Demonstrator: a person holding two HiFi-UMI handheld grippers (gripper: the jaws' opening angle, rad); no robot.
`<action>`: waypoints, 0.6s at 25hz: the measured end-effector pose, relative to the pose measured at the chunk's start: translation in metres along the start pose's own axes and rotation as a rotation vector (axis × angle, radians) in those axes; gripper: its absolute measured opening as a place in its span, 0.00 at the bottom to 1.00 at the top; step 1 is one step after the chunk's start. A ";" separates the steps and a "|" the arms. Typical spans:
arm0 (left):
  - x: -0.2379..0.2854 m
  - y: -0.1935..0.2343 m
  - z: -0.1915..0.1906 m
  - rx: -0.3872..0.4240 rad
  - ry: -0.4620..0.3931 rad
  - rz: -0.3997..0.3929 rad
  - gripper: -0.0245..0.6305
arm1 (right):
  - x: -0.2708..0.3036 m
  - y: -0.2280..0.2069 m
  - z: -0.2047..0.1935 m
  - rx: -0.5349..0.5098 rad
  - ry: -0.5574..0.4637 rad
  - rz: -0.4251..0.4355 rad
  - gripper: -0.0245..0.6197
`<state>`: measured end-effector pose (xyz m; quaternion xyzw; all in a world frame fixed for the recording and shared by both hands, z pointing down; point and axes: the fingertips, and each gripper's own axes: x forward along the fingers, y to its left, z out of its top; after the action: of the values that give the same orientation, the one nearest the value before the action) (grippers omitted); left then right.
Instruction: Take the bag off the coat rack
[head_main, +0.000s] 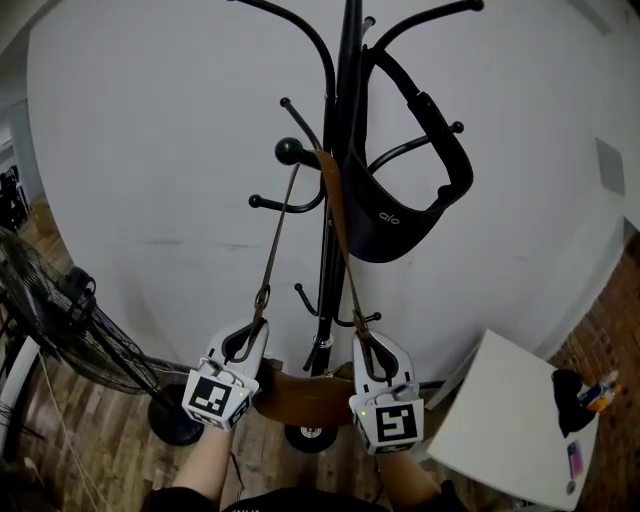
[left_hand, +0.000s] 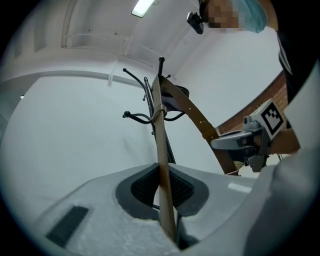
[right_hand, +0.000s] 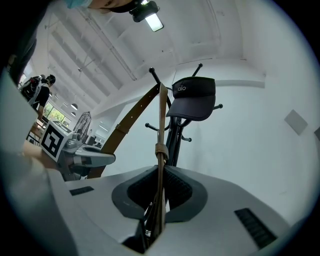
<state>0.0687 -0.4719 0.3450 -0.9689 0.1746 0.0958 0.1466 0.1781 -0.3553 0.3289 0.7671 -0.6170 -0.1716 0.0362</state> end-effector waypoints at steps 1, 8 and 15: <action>0.000 -0.001 -0.001 -0.002 0.006 0.000 0.06 | 0.000 0.000 -0.001 0.000 -0.001 0.004 0.08; -0.002 -0.005 0.000 -0.036 0.010 0.002 0.06 | -0.001 -0.003 0.008 0.035 -0.002 0.019 0.08; -0.007 -0.005 0.002 -0.046 0.034 0.026 0.05 | -0.002 -0.001 0.003 0.054 -0.021 0.070 0.08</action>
<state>0.0636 -0.4648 0.3458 -0.9713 0.1872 0.0852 0.1198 0.1783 -0.3529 0.3263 0.7439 -0.6483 -0.1617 0.0151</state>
